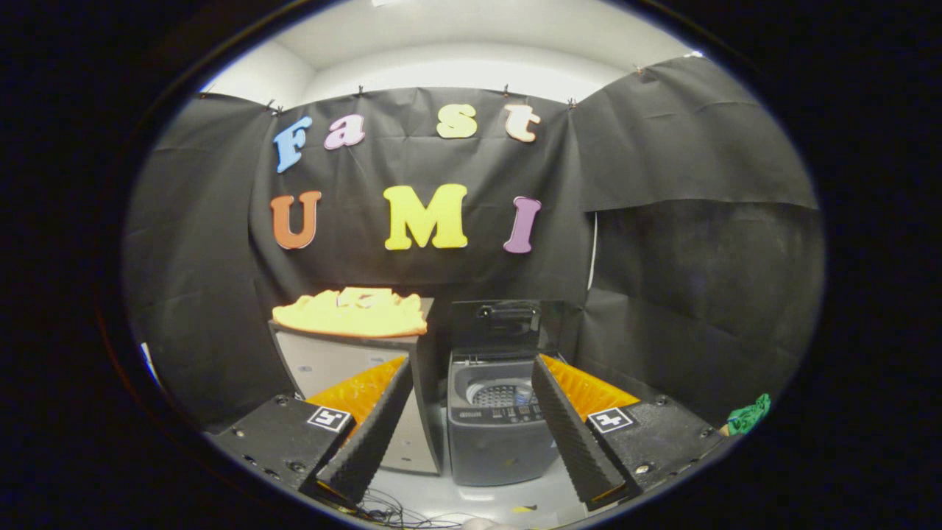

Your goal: Put the clothes into the washing machine and then close the washing machine lid.

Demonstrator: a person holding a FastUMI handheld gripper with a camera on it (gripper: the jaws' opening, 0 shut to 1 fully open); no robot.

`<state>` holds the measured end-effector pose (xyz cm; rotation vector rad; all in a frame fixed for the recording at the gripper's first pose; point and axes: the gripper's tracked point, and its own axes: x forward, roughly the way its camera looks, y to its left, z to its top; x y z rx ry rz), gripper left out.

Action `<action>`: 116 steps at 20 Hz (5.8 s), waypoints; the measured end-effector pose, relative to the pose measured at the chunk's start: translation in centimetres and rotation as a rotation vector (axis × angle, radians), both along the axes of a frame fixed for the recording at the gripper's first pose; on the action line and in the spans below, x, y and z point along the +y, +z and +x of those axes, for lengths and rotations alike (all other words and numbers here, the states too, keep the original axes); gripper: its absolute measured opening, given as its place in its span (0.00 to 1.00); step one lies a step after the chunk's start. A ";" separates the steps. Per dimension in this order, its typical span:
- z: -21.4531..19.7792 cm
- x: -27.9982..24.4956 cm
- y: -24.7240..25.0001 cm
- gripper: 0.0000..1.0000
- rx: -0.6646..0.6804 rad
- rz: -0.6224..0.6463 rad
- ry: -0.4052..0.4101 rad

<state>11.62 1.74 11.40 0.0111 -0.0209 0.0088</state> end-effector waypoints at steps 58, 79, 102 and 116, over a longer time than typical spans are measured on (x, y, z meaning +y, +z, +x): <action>37.9 30.2 -3.7 0.84 0.700 -0.109 0.210; 26.6 23.0 4.0 0.04 0.361 0.002 0.375; 13.2 -3.6 20.3 0.04 -0.008 0.089 0.075; 33.8 -10.4 4.2 0.04 0.336 0.077 0.123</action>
